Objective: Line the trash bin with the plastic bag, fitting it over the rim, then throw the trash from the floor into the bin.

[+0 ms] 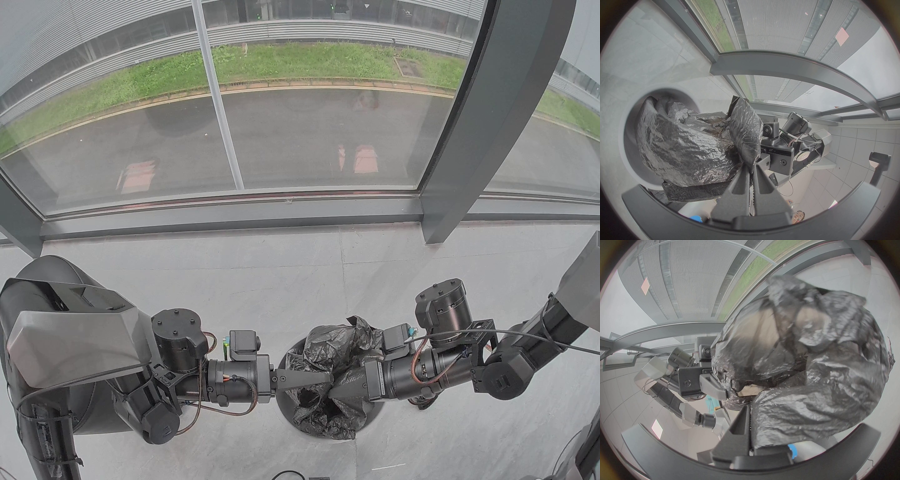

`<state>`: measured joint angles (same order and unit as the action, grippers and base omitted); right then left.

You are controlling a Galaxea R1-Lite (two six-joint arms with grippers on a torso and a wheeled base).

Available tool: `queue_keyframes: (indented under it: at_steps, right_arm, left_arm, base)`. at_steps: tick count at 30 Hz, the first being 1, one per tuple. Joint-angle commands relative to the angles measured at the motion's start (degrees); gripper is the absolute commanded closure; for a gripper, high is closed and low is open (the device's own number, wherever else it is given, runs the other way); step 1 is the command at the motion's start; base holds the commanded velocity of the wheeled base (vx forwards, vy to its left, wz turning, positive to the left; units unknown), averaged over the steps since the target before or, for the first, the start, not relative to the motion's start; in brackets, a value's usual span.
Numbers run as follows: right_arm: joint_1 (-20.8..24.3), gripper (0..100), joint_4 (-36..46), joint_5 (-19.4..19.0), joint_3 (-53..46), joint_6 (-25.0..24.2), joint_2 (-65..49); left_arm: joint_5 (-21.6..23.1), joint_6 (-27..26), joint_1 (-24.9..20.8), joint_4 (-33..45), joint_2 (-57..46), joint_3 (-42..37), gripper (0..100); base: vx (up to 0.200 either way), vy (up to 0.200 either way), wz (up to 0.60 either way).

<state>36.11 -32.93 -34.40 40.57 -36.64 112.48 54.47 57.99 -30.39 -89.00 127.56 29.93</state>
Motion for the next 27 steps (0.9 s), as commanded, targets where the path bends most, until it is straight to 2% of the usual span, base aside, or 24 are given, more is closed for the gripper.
queue_keyframes:
  at_steps: [1,5,8,12,16,17,23,27]
  right_arm:
    - [-2.36,100,-1.17,0.12,2.32,0.96,4.85]
    - [-3.5,100,-1.09,2.23,3.64,7.38,7.93]
    - [-3.41,100,-1.09,4.61,3.64,7.99,8.28]
    - [-3.06,100,-1.0,4.87,1.44,8.08,6.78]
    - [-2.97,100,-0.91,4.87,-1.11,7.9,3.97]
    - [-3.06,100,-1.0,4.87,-2.6,7.9,2.48]
    - [-3.33,100,-0.47,4.87,-4.97,7.82,-0.16]
    - [-3.41,100,-0.47,4.78,-7.87,7.82,-2.0]
  left_arm:
    - [-0.15,-0.42,1.74,-0.21,3.13,1.89,100]
    - [0.02,-1.21,3.15,-0.21,4.98,3.38,100]
    - [-0.06,-1.21,3.23,-0.21,5.15,3.21,100]
    - [-0.33,-1.04,3.23,-0.21,4.27,2.33,100]
    - [-3.84,-0.42,2.18,-0.12,2.25,0.57,100]
    - [-6.57,0.63,1.04,-0.03,1.11,-0.13,100]
    - [-9.73,5.03,-0.28,0.15,-1.62,-1.36,100]
    - [-15.09,7.31,-2.3,5.07,-3.99,-2.07,100]
  base:
    - [0.0,0.0,0.0]
    - [0.0,0.0,0.0]
    - [0.0,0.0,0.0]
    - [0.0,0.0,0.0]
    - [0.0,0.0,0.0]
    - [0.0,0.0,0.0]
    - [0.0,0.0,0.0]
    - [0.0,0.0,0.0]
